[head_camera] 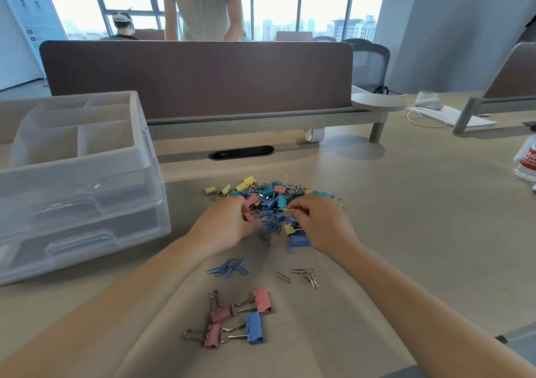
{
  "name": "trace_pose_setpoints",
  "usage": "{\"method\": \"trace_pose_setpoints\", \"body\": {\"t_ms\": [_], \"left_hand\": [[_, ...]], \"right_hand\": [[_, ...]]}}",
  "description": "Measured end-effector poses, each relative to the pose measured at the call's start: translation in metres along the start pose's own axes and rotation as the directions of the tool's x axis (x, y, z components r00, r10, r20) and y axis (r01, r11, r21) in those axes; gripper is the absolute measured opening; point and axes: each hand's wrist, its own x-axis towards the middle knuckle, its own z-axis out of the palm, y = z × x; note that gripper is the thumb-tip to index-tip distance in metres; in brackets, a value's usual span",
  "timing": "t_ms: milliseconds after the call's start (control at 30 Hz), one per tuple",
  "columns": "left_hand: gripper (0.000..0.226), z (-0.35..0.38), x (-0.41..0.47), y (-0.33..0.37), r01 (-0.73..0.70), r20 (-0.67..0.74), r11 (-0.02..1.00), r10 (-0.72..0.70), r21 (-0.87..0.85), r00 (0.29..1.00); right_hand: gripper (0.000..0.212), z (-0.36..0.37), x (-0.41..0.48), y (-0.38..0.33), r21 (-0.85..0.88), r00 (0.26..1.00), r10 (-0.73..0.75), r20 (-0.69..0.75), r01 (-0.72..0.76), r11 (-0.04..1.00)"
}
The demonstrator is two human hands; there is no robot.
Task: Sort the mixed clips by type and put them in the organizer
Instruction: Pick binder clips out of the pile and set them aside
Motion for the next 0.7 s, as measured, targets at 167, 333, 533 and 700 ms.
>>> {"method": "trace_pose_setpoints", "body": {"t_ms": [167, 333, 533, 700], "left_hand": [[0.011, -0.019, -0.031, -0.010, 0.020, 0.004, 0.996, -0.020, -0.086, 1.000], [0.014, -0.033, -0.077, -0.017, 0.061, 0.089, 0.992, -0.052, -0.108, 0.995], [0.012, -0.028, -0.122, -0.032, 0.104, 0.092, 0.991, -0.096, -0.079, 0.991], [0.013, -0.017, -0.137, -0.035, 0.092, 0.132, 0.993, -0.082, -0.075, 0.988]], "right_hand": [[0.015, -0.001, -0.018, -0.013, 0.090, 0.999, 0.018, 0.047, -0.022, 0.996], [0.008, 0.003, -0.046, -0.043, 0.083, 0.975, -0.049, 0.217, 0.031, 0.996], [0.010, 0.024, -0.075, -0.059, -0.020, 0.924, -0.140, 0.356, 0.158, 0.987], [0.008, 0.024, -0.086, -0.065, -0.028, 0.929, -0.165, 0.330, 0.184, 0.982]]}}
